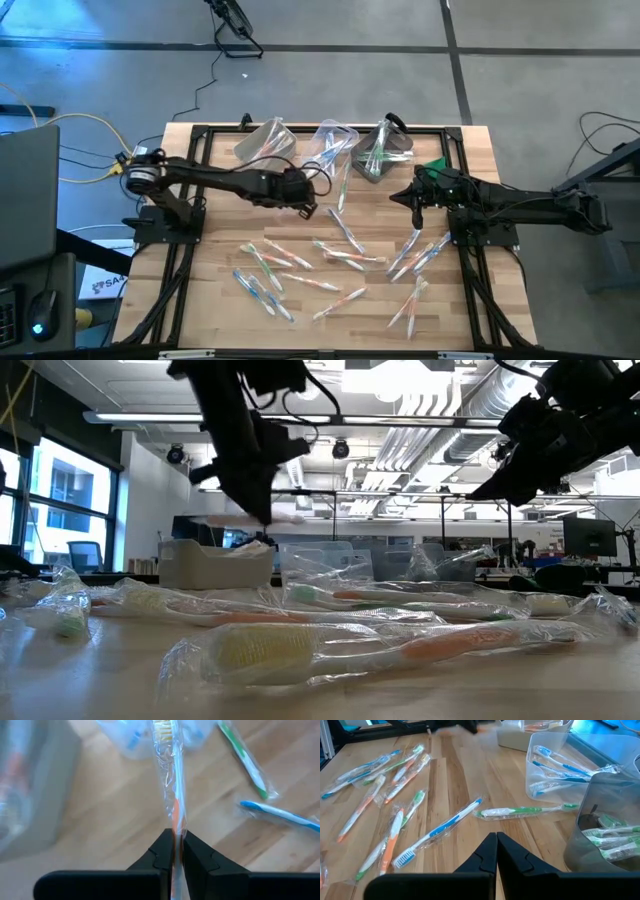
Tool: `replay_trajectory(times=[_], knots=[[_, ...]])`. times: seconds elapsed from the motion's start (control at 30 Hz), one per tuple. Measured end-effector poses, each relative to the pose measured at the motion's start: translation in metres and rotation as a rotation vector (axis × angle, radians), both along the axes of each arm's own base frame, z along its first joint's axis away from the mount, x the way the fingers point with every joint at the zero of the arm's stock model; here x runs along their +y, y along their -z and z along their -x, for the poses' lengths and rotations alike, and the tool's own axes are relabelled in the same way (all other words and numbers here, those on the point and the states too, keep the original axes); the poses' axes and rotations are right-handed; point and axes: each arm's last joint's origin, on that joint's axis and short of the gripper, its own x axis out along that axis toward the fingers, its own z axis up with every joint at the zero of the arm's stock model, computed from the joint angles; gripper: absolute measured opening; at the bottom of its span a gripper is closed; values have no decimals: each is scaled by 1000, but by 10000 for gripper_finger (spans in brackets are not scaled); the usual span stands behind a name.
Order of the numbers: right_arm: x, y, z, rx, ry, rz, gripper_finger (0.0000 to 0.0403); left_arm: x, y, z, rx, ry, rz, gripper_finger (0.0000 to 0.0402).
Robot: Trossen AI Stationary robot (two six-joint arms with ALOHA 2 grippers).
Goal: Pick & Place Toothbrushes
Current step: Put the orange toothbrush into the white bin
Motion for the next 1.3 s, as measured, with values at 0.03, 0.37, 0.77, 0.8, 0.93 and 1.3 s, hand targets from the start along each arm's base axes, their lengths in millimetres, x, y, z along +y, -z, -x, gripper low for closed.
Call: replay_trajectory(times=[0.03,0.37,0.77,0.8,0.93,1.3], knots=[[0,0,0,0,0,0,2,0,-4,3,4,-4,-15,22],[0,0,0,1,-1,0,2,6,-28,24,66,-24,-261,22],[0,0,0,1,-1,0,2,32,-33,30,172,-134,-512,22],[0,0,0,1,0,0,2,36,-33,31,182,-140,-513,22],[0,0,0,1,-1,0,2,50,-33,33,219,-151,-515,22],[0,0,0,1,0,0,2,79,-33,41,277,-195,-499,22]])
